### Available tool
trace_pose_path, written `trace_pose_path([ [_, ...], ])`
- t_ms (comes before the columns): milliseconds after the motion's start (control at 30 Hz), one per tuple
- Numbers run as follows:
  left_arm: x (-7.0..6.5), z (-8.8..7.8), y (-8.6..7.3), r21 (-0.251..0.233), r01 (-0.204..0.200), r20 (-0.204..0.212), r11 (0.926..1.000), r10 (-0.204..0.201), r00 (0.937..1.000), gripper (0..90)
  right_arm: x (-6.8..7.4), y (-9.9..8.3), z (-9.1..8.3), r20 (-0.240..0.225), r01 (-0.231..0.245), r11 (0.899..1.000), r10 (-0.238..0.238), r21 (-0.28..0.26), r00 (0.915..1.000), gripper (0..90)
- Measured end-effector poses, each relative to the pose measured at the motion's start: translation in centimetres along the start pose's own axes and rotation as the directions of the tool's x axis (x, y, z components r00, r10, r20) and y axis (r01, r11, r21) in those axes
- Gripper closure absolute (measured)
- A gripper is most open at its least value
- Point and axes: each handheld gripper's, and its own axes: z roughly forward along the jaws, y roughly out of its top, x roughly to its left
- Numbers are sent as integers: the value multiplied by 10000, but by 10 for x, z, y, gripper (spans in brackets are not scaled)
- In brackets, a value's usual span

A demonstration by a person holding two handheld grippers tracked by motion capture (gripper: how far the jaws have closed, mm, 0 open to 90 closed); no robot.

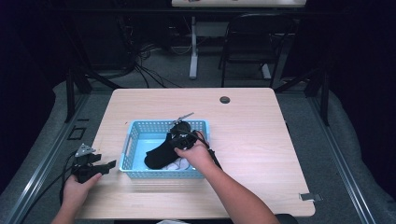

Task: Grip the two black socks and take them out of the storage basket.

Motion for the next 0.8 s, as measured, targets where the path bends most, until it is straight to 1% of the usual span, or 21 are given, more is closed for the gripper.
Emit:
trace_pose_path([
  [67, 0, 0, 0, -3, -1, 1, 10000, 1, 10000, 251, 2, 0, -3, -92, -86, 9998, 84, -204, 9999, 868],
  [100, 0, 0, 0, -3, 1, -1, 10000, -1, 10000, 251, 2, 1, -6, -146, -43, 9998, 40, -204, 9999, 868],
  [133, 0, 0, 0, -4, -1, -3, 10000, 1, 10000, 251, 3, 2, -8, -179, -17, 9994, 10, -357, 9998, 867],
  [200, 0, 0, 0, -5, 2, -6, 10000, -2, 10000, 251, 5, 5, -14, -212, 64, 9990, -74, -440, 9997, 867],
  [300, 0, 0, 0, 0, 2, -6, 10000, -2, 10000, 251, 11, 9, -24, -277, 216, 9973, -236, -699, 9993, 868],
  [367, 0, 0, 0, -2, -2, -15, 10000, 2, 10000, 251, 15, 13, -32, -339, 492, 9960, -519, -746, 9981, 869],
  [467, 0, 0, 0, -3, -1, -12, 10000, 1, 10000, 251, 22, 19, -44, -318, 828, 9912, -865, -1038, 9957, 870],
  [533, 0, 0, 0, -2, 1, -12, 10000, -1, 10000, 251, 26, 25, -53, -354, 955, 9888, -1002, -1143, 9943, 869],
  [600, 0, 0, 0, 1, -2, -11, 10000, 2, 10000, 251, 28, 30, -61, -378, 1081, 9845, -1143, -1378, 9927, 870],
  [667, 0, 0, 0, -3, -2, -1, 10000, 2, 10000, 250, 31, 35, -70, -426, 1084, 9822, -1162, -1536, 9923, 870],
  [700, 0, 0, 0, -4, 4, -6, 10000, -4, 10000, 251, 33, 40, -78, -395, 1109, 9786, -1194, -1731, 9921, 870],
  [733, 0, 0, 0, -7, 8, -4, 10000, -8, 10000, 251, 33, 40, -78, -395, 1109, 9786, -1194, -1731, 9921, 870],
  [800, 0, 0, 0, -8, 6, -4, 10000, -6, 10000, 251, 33, 43, -84, -402, 1166, 9768, -1257, -1797, 9912, 870],
])
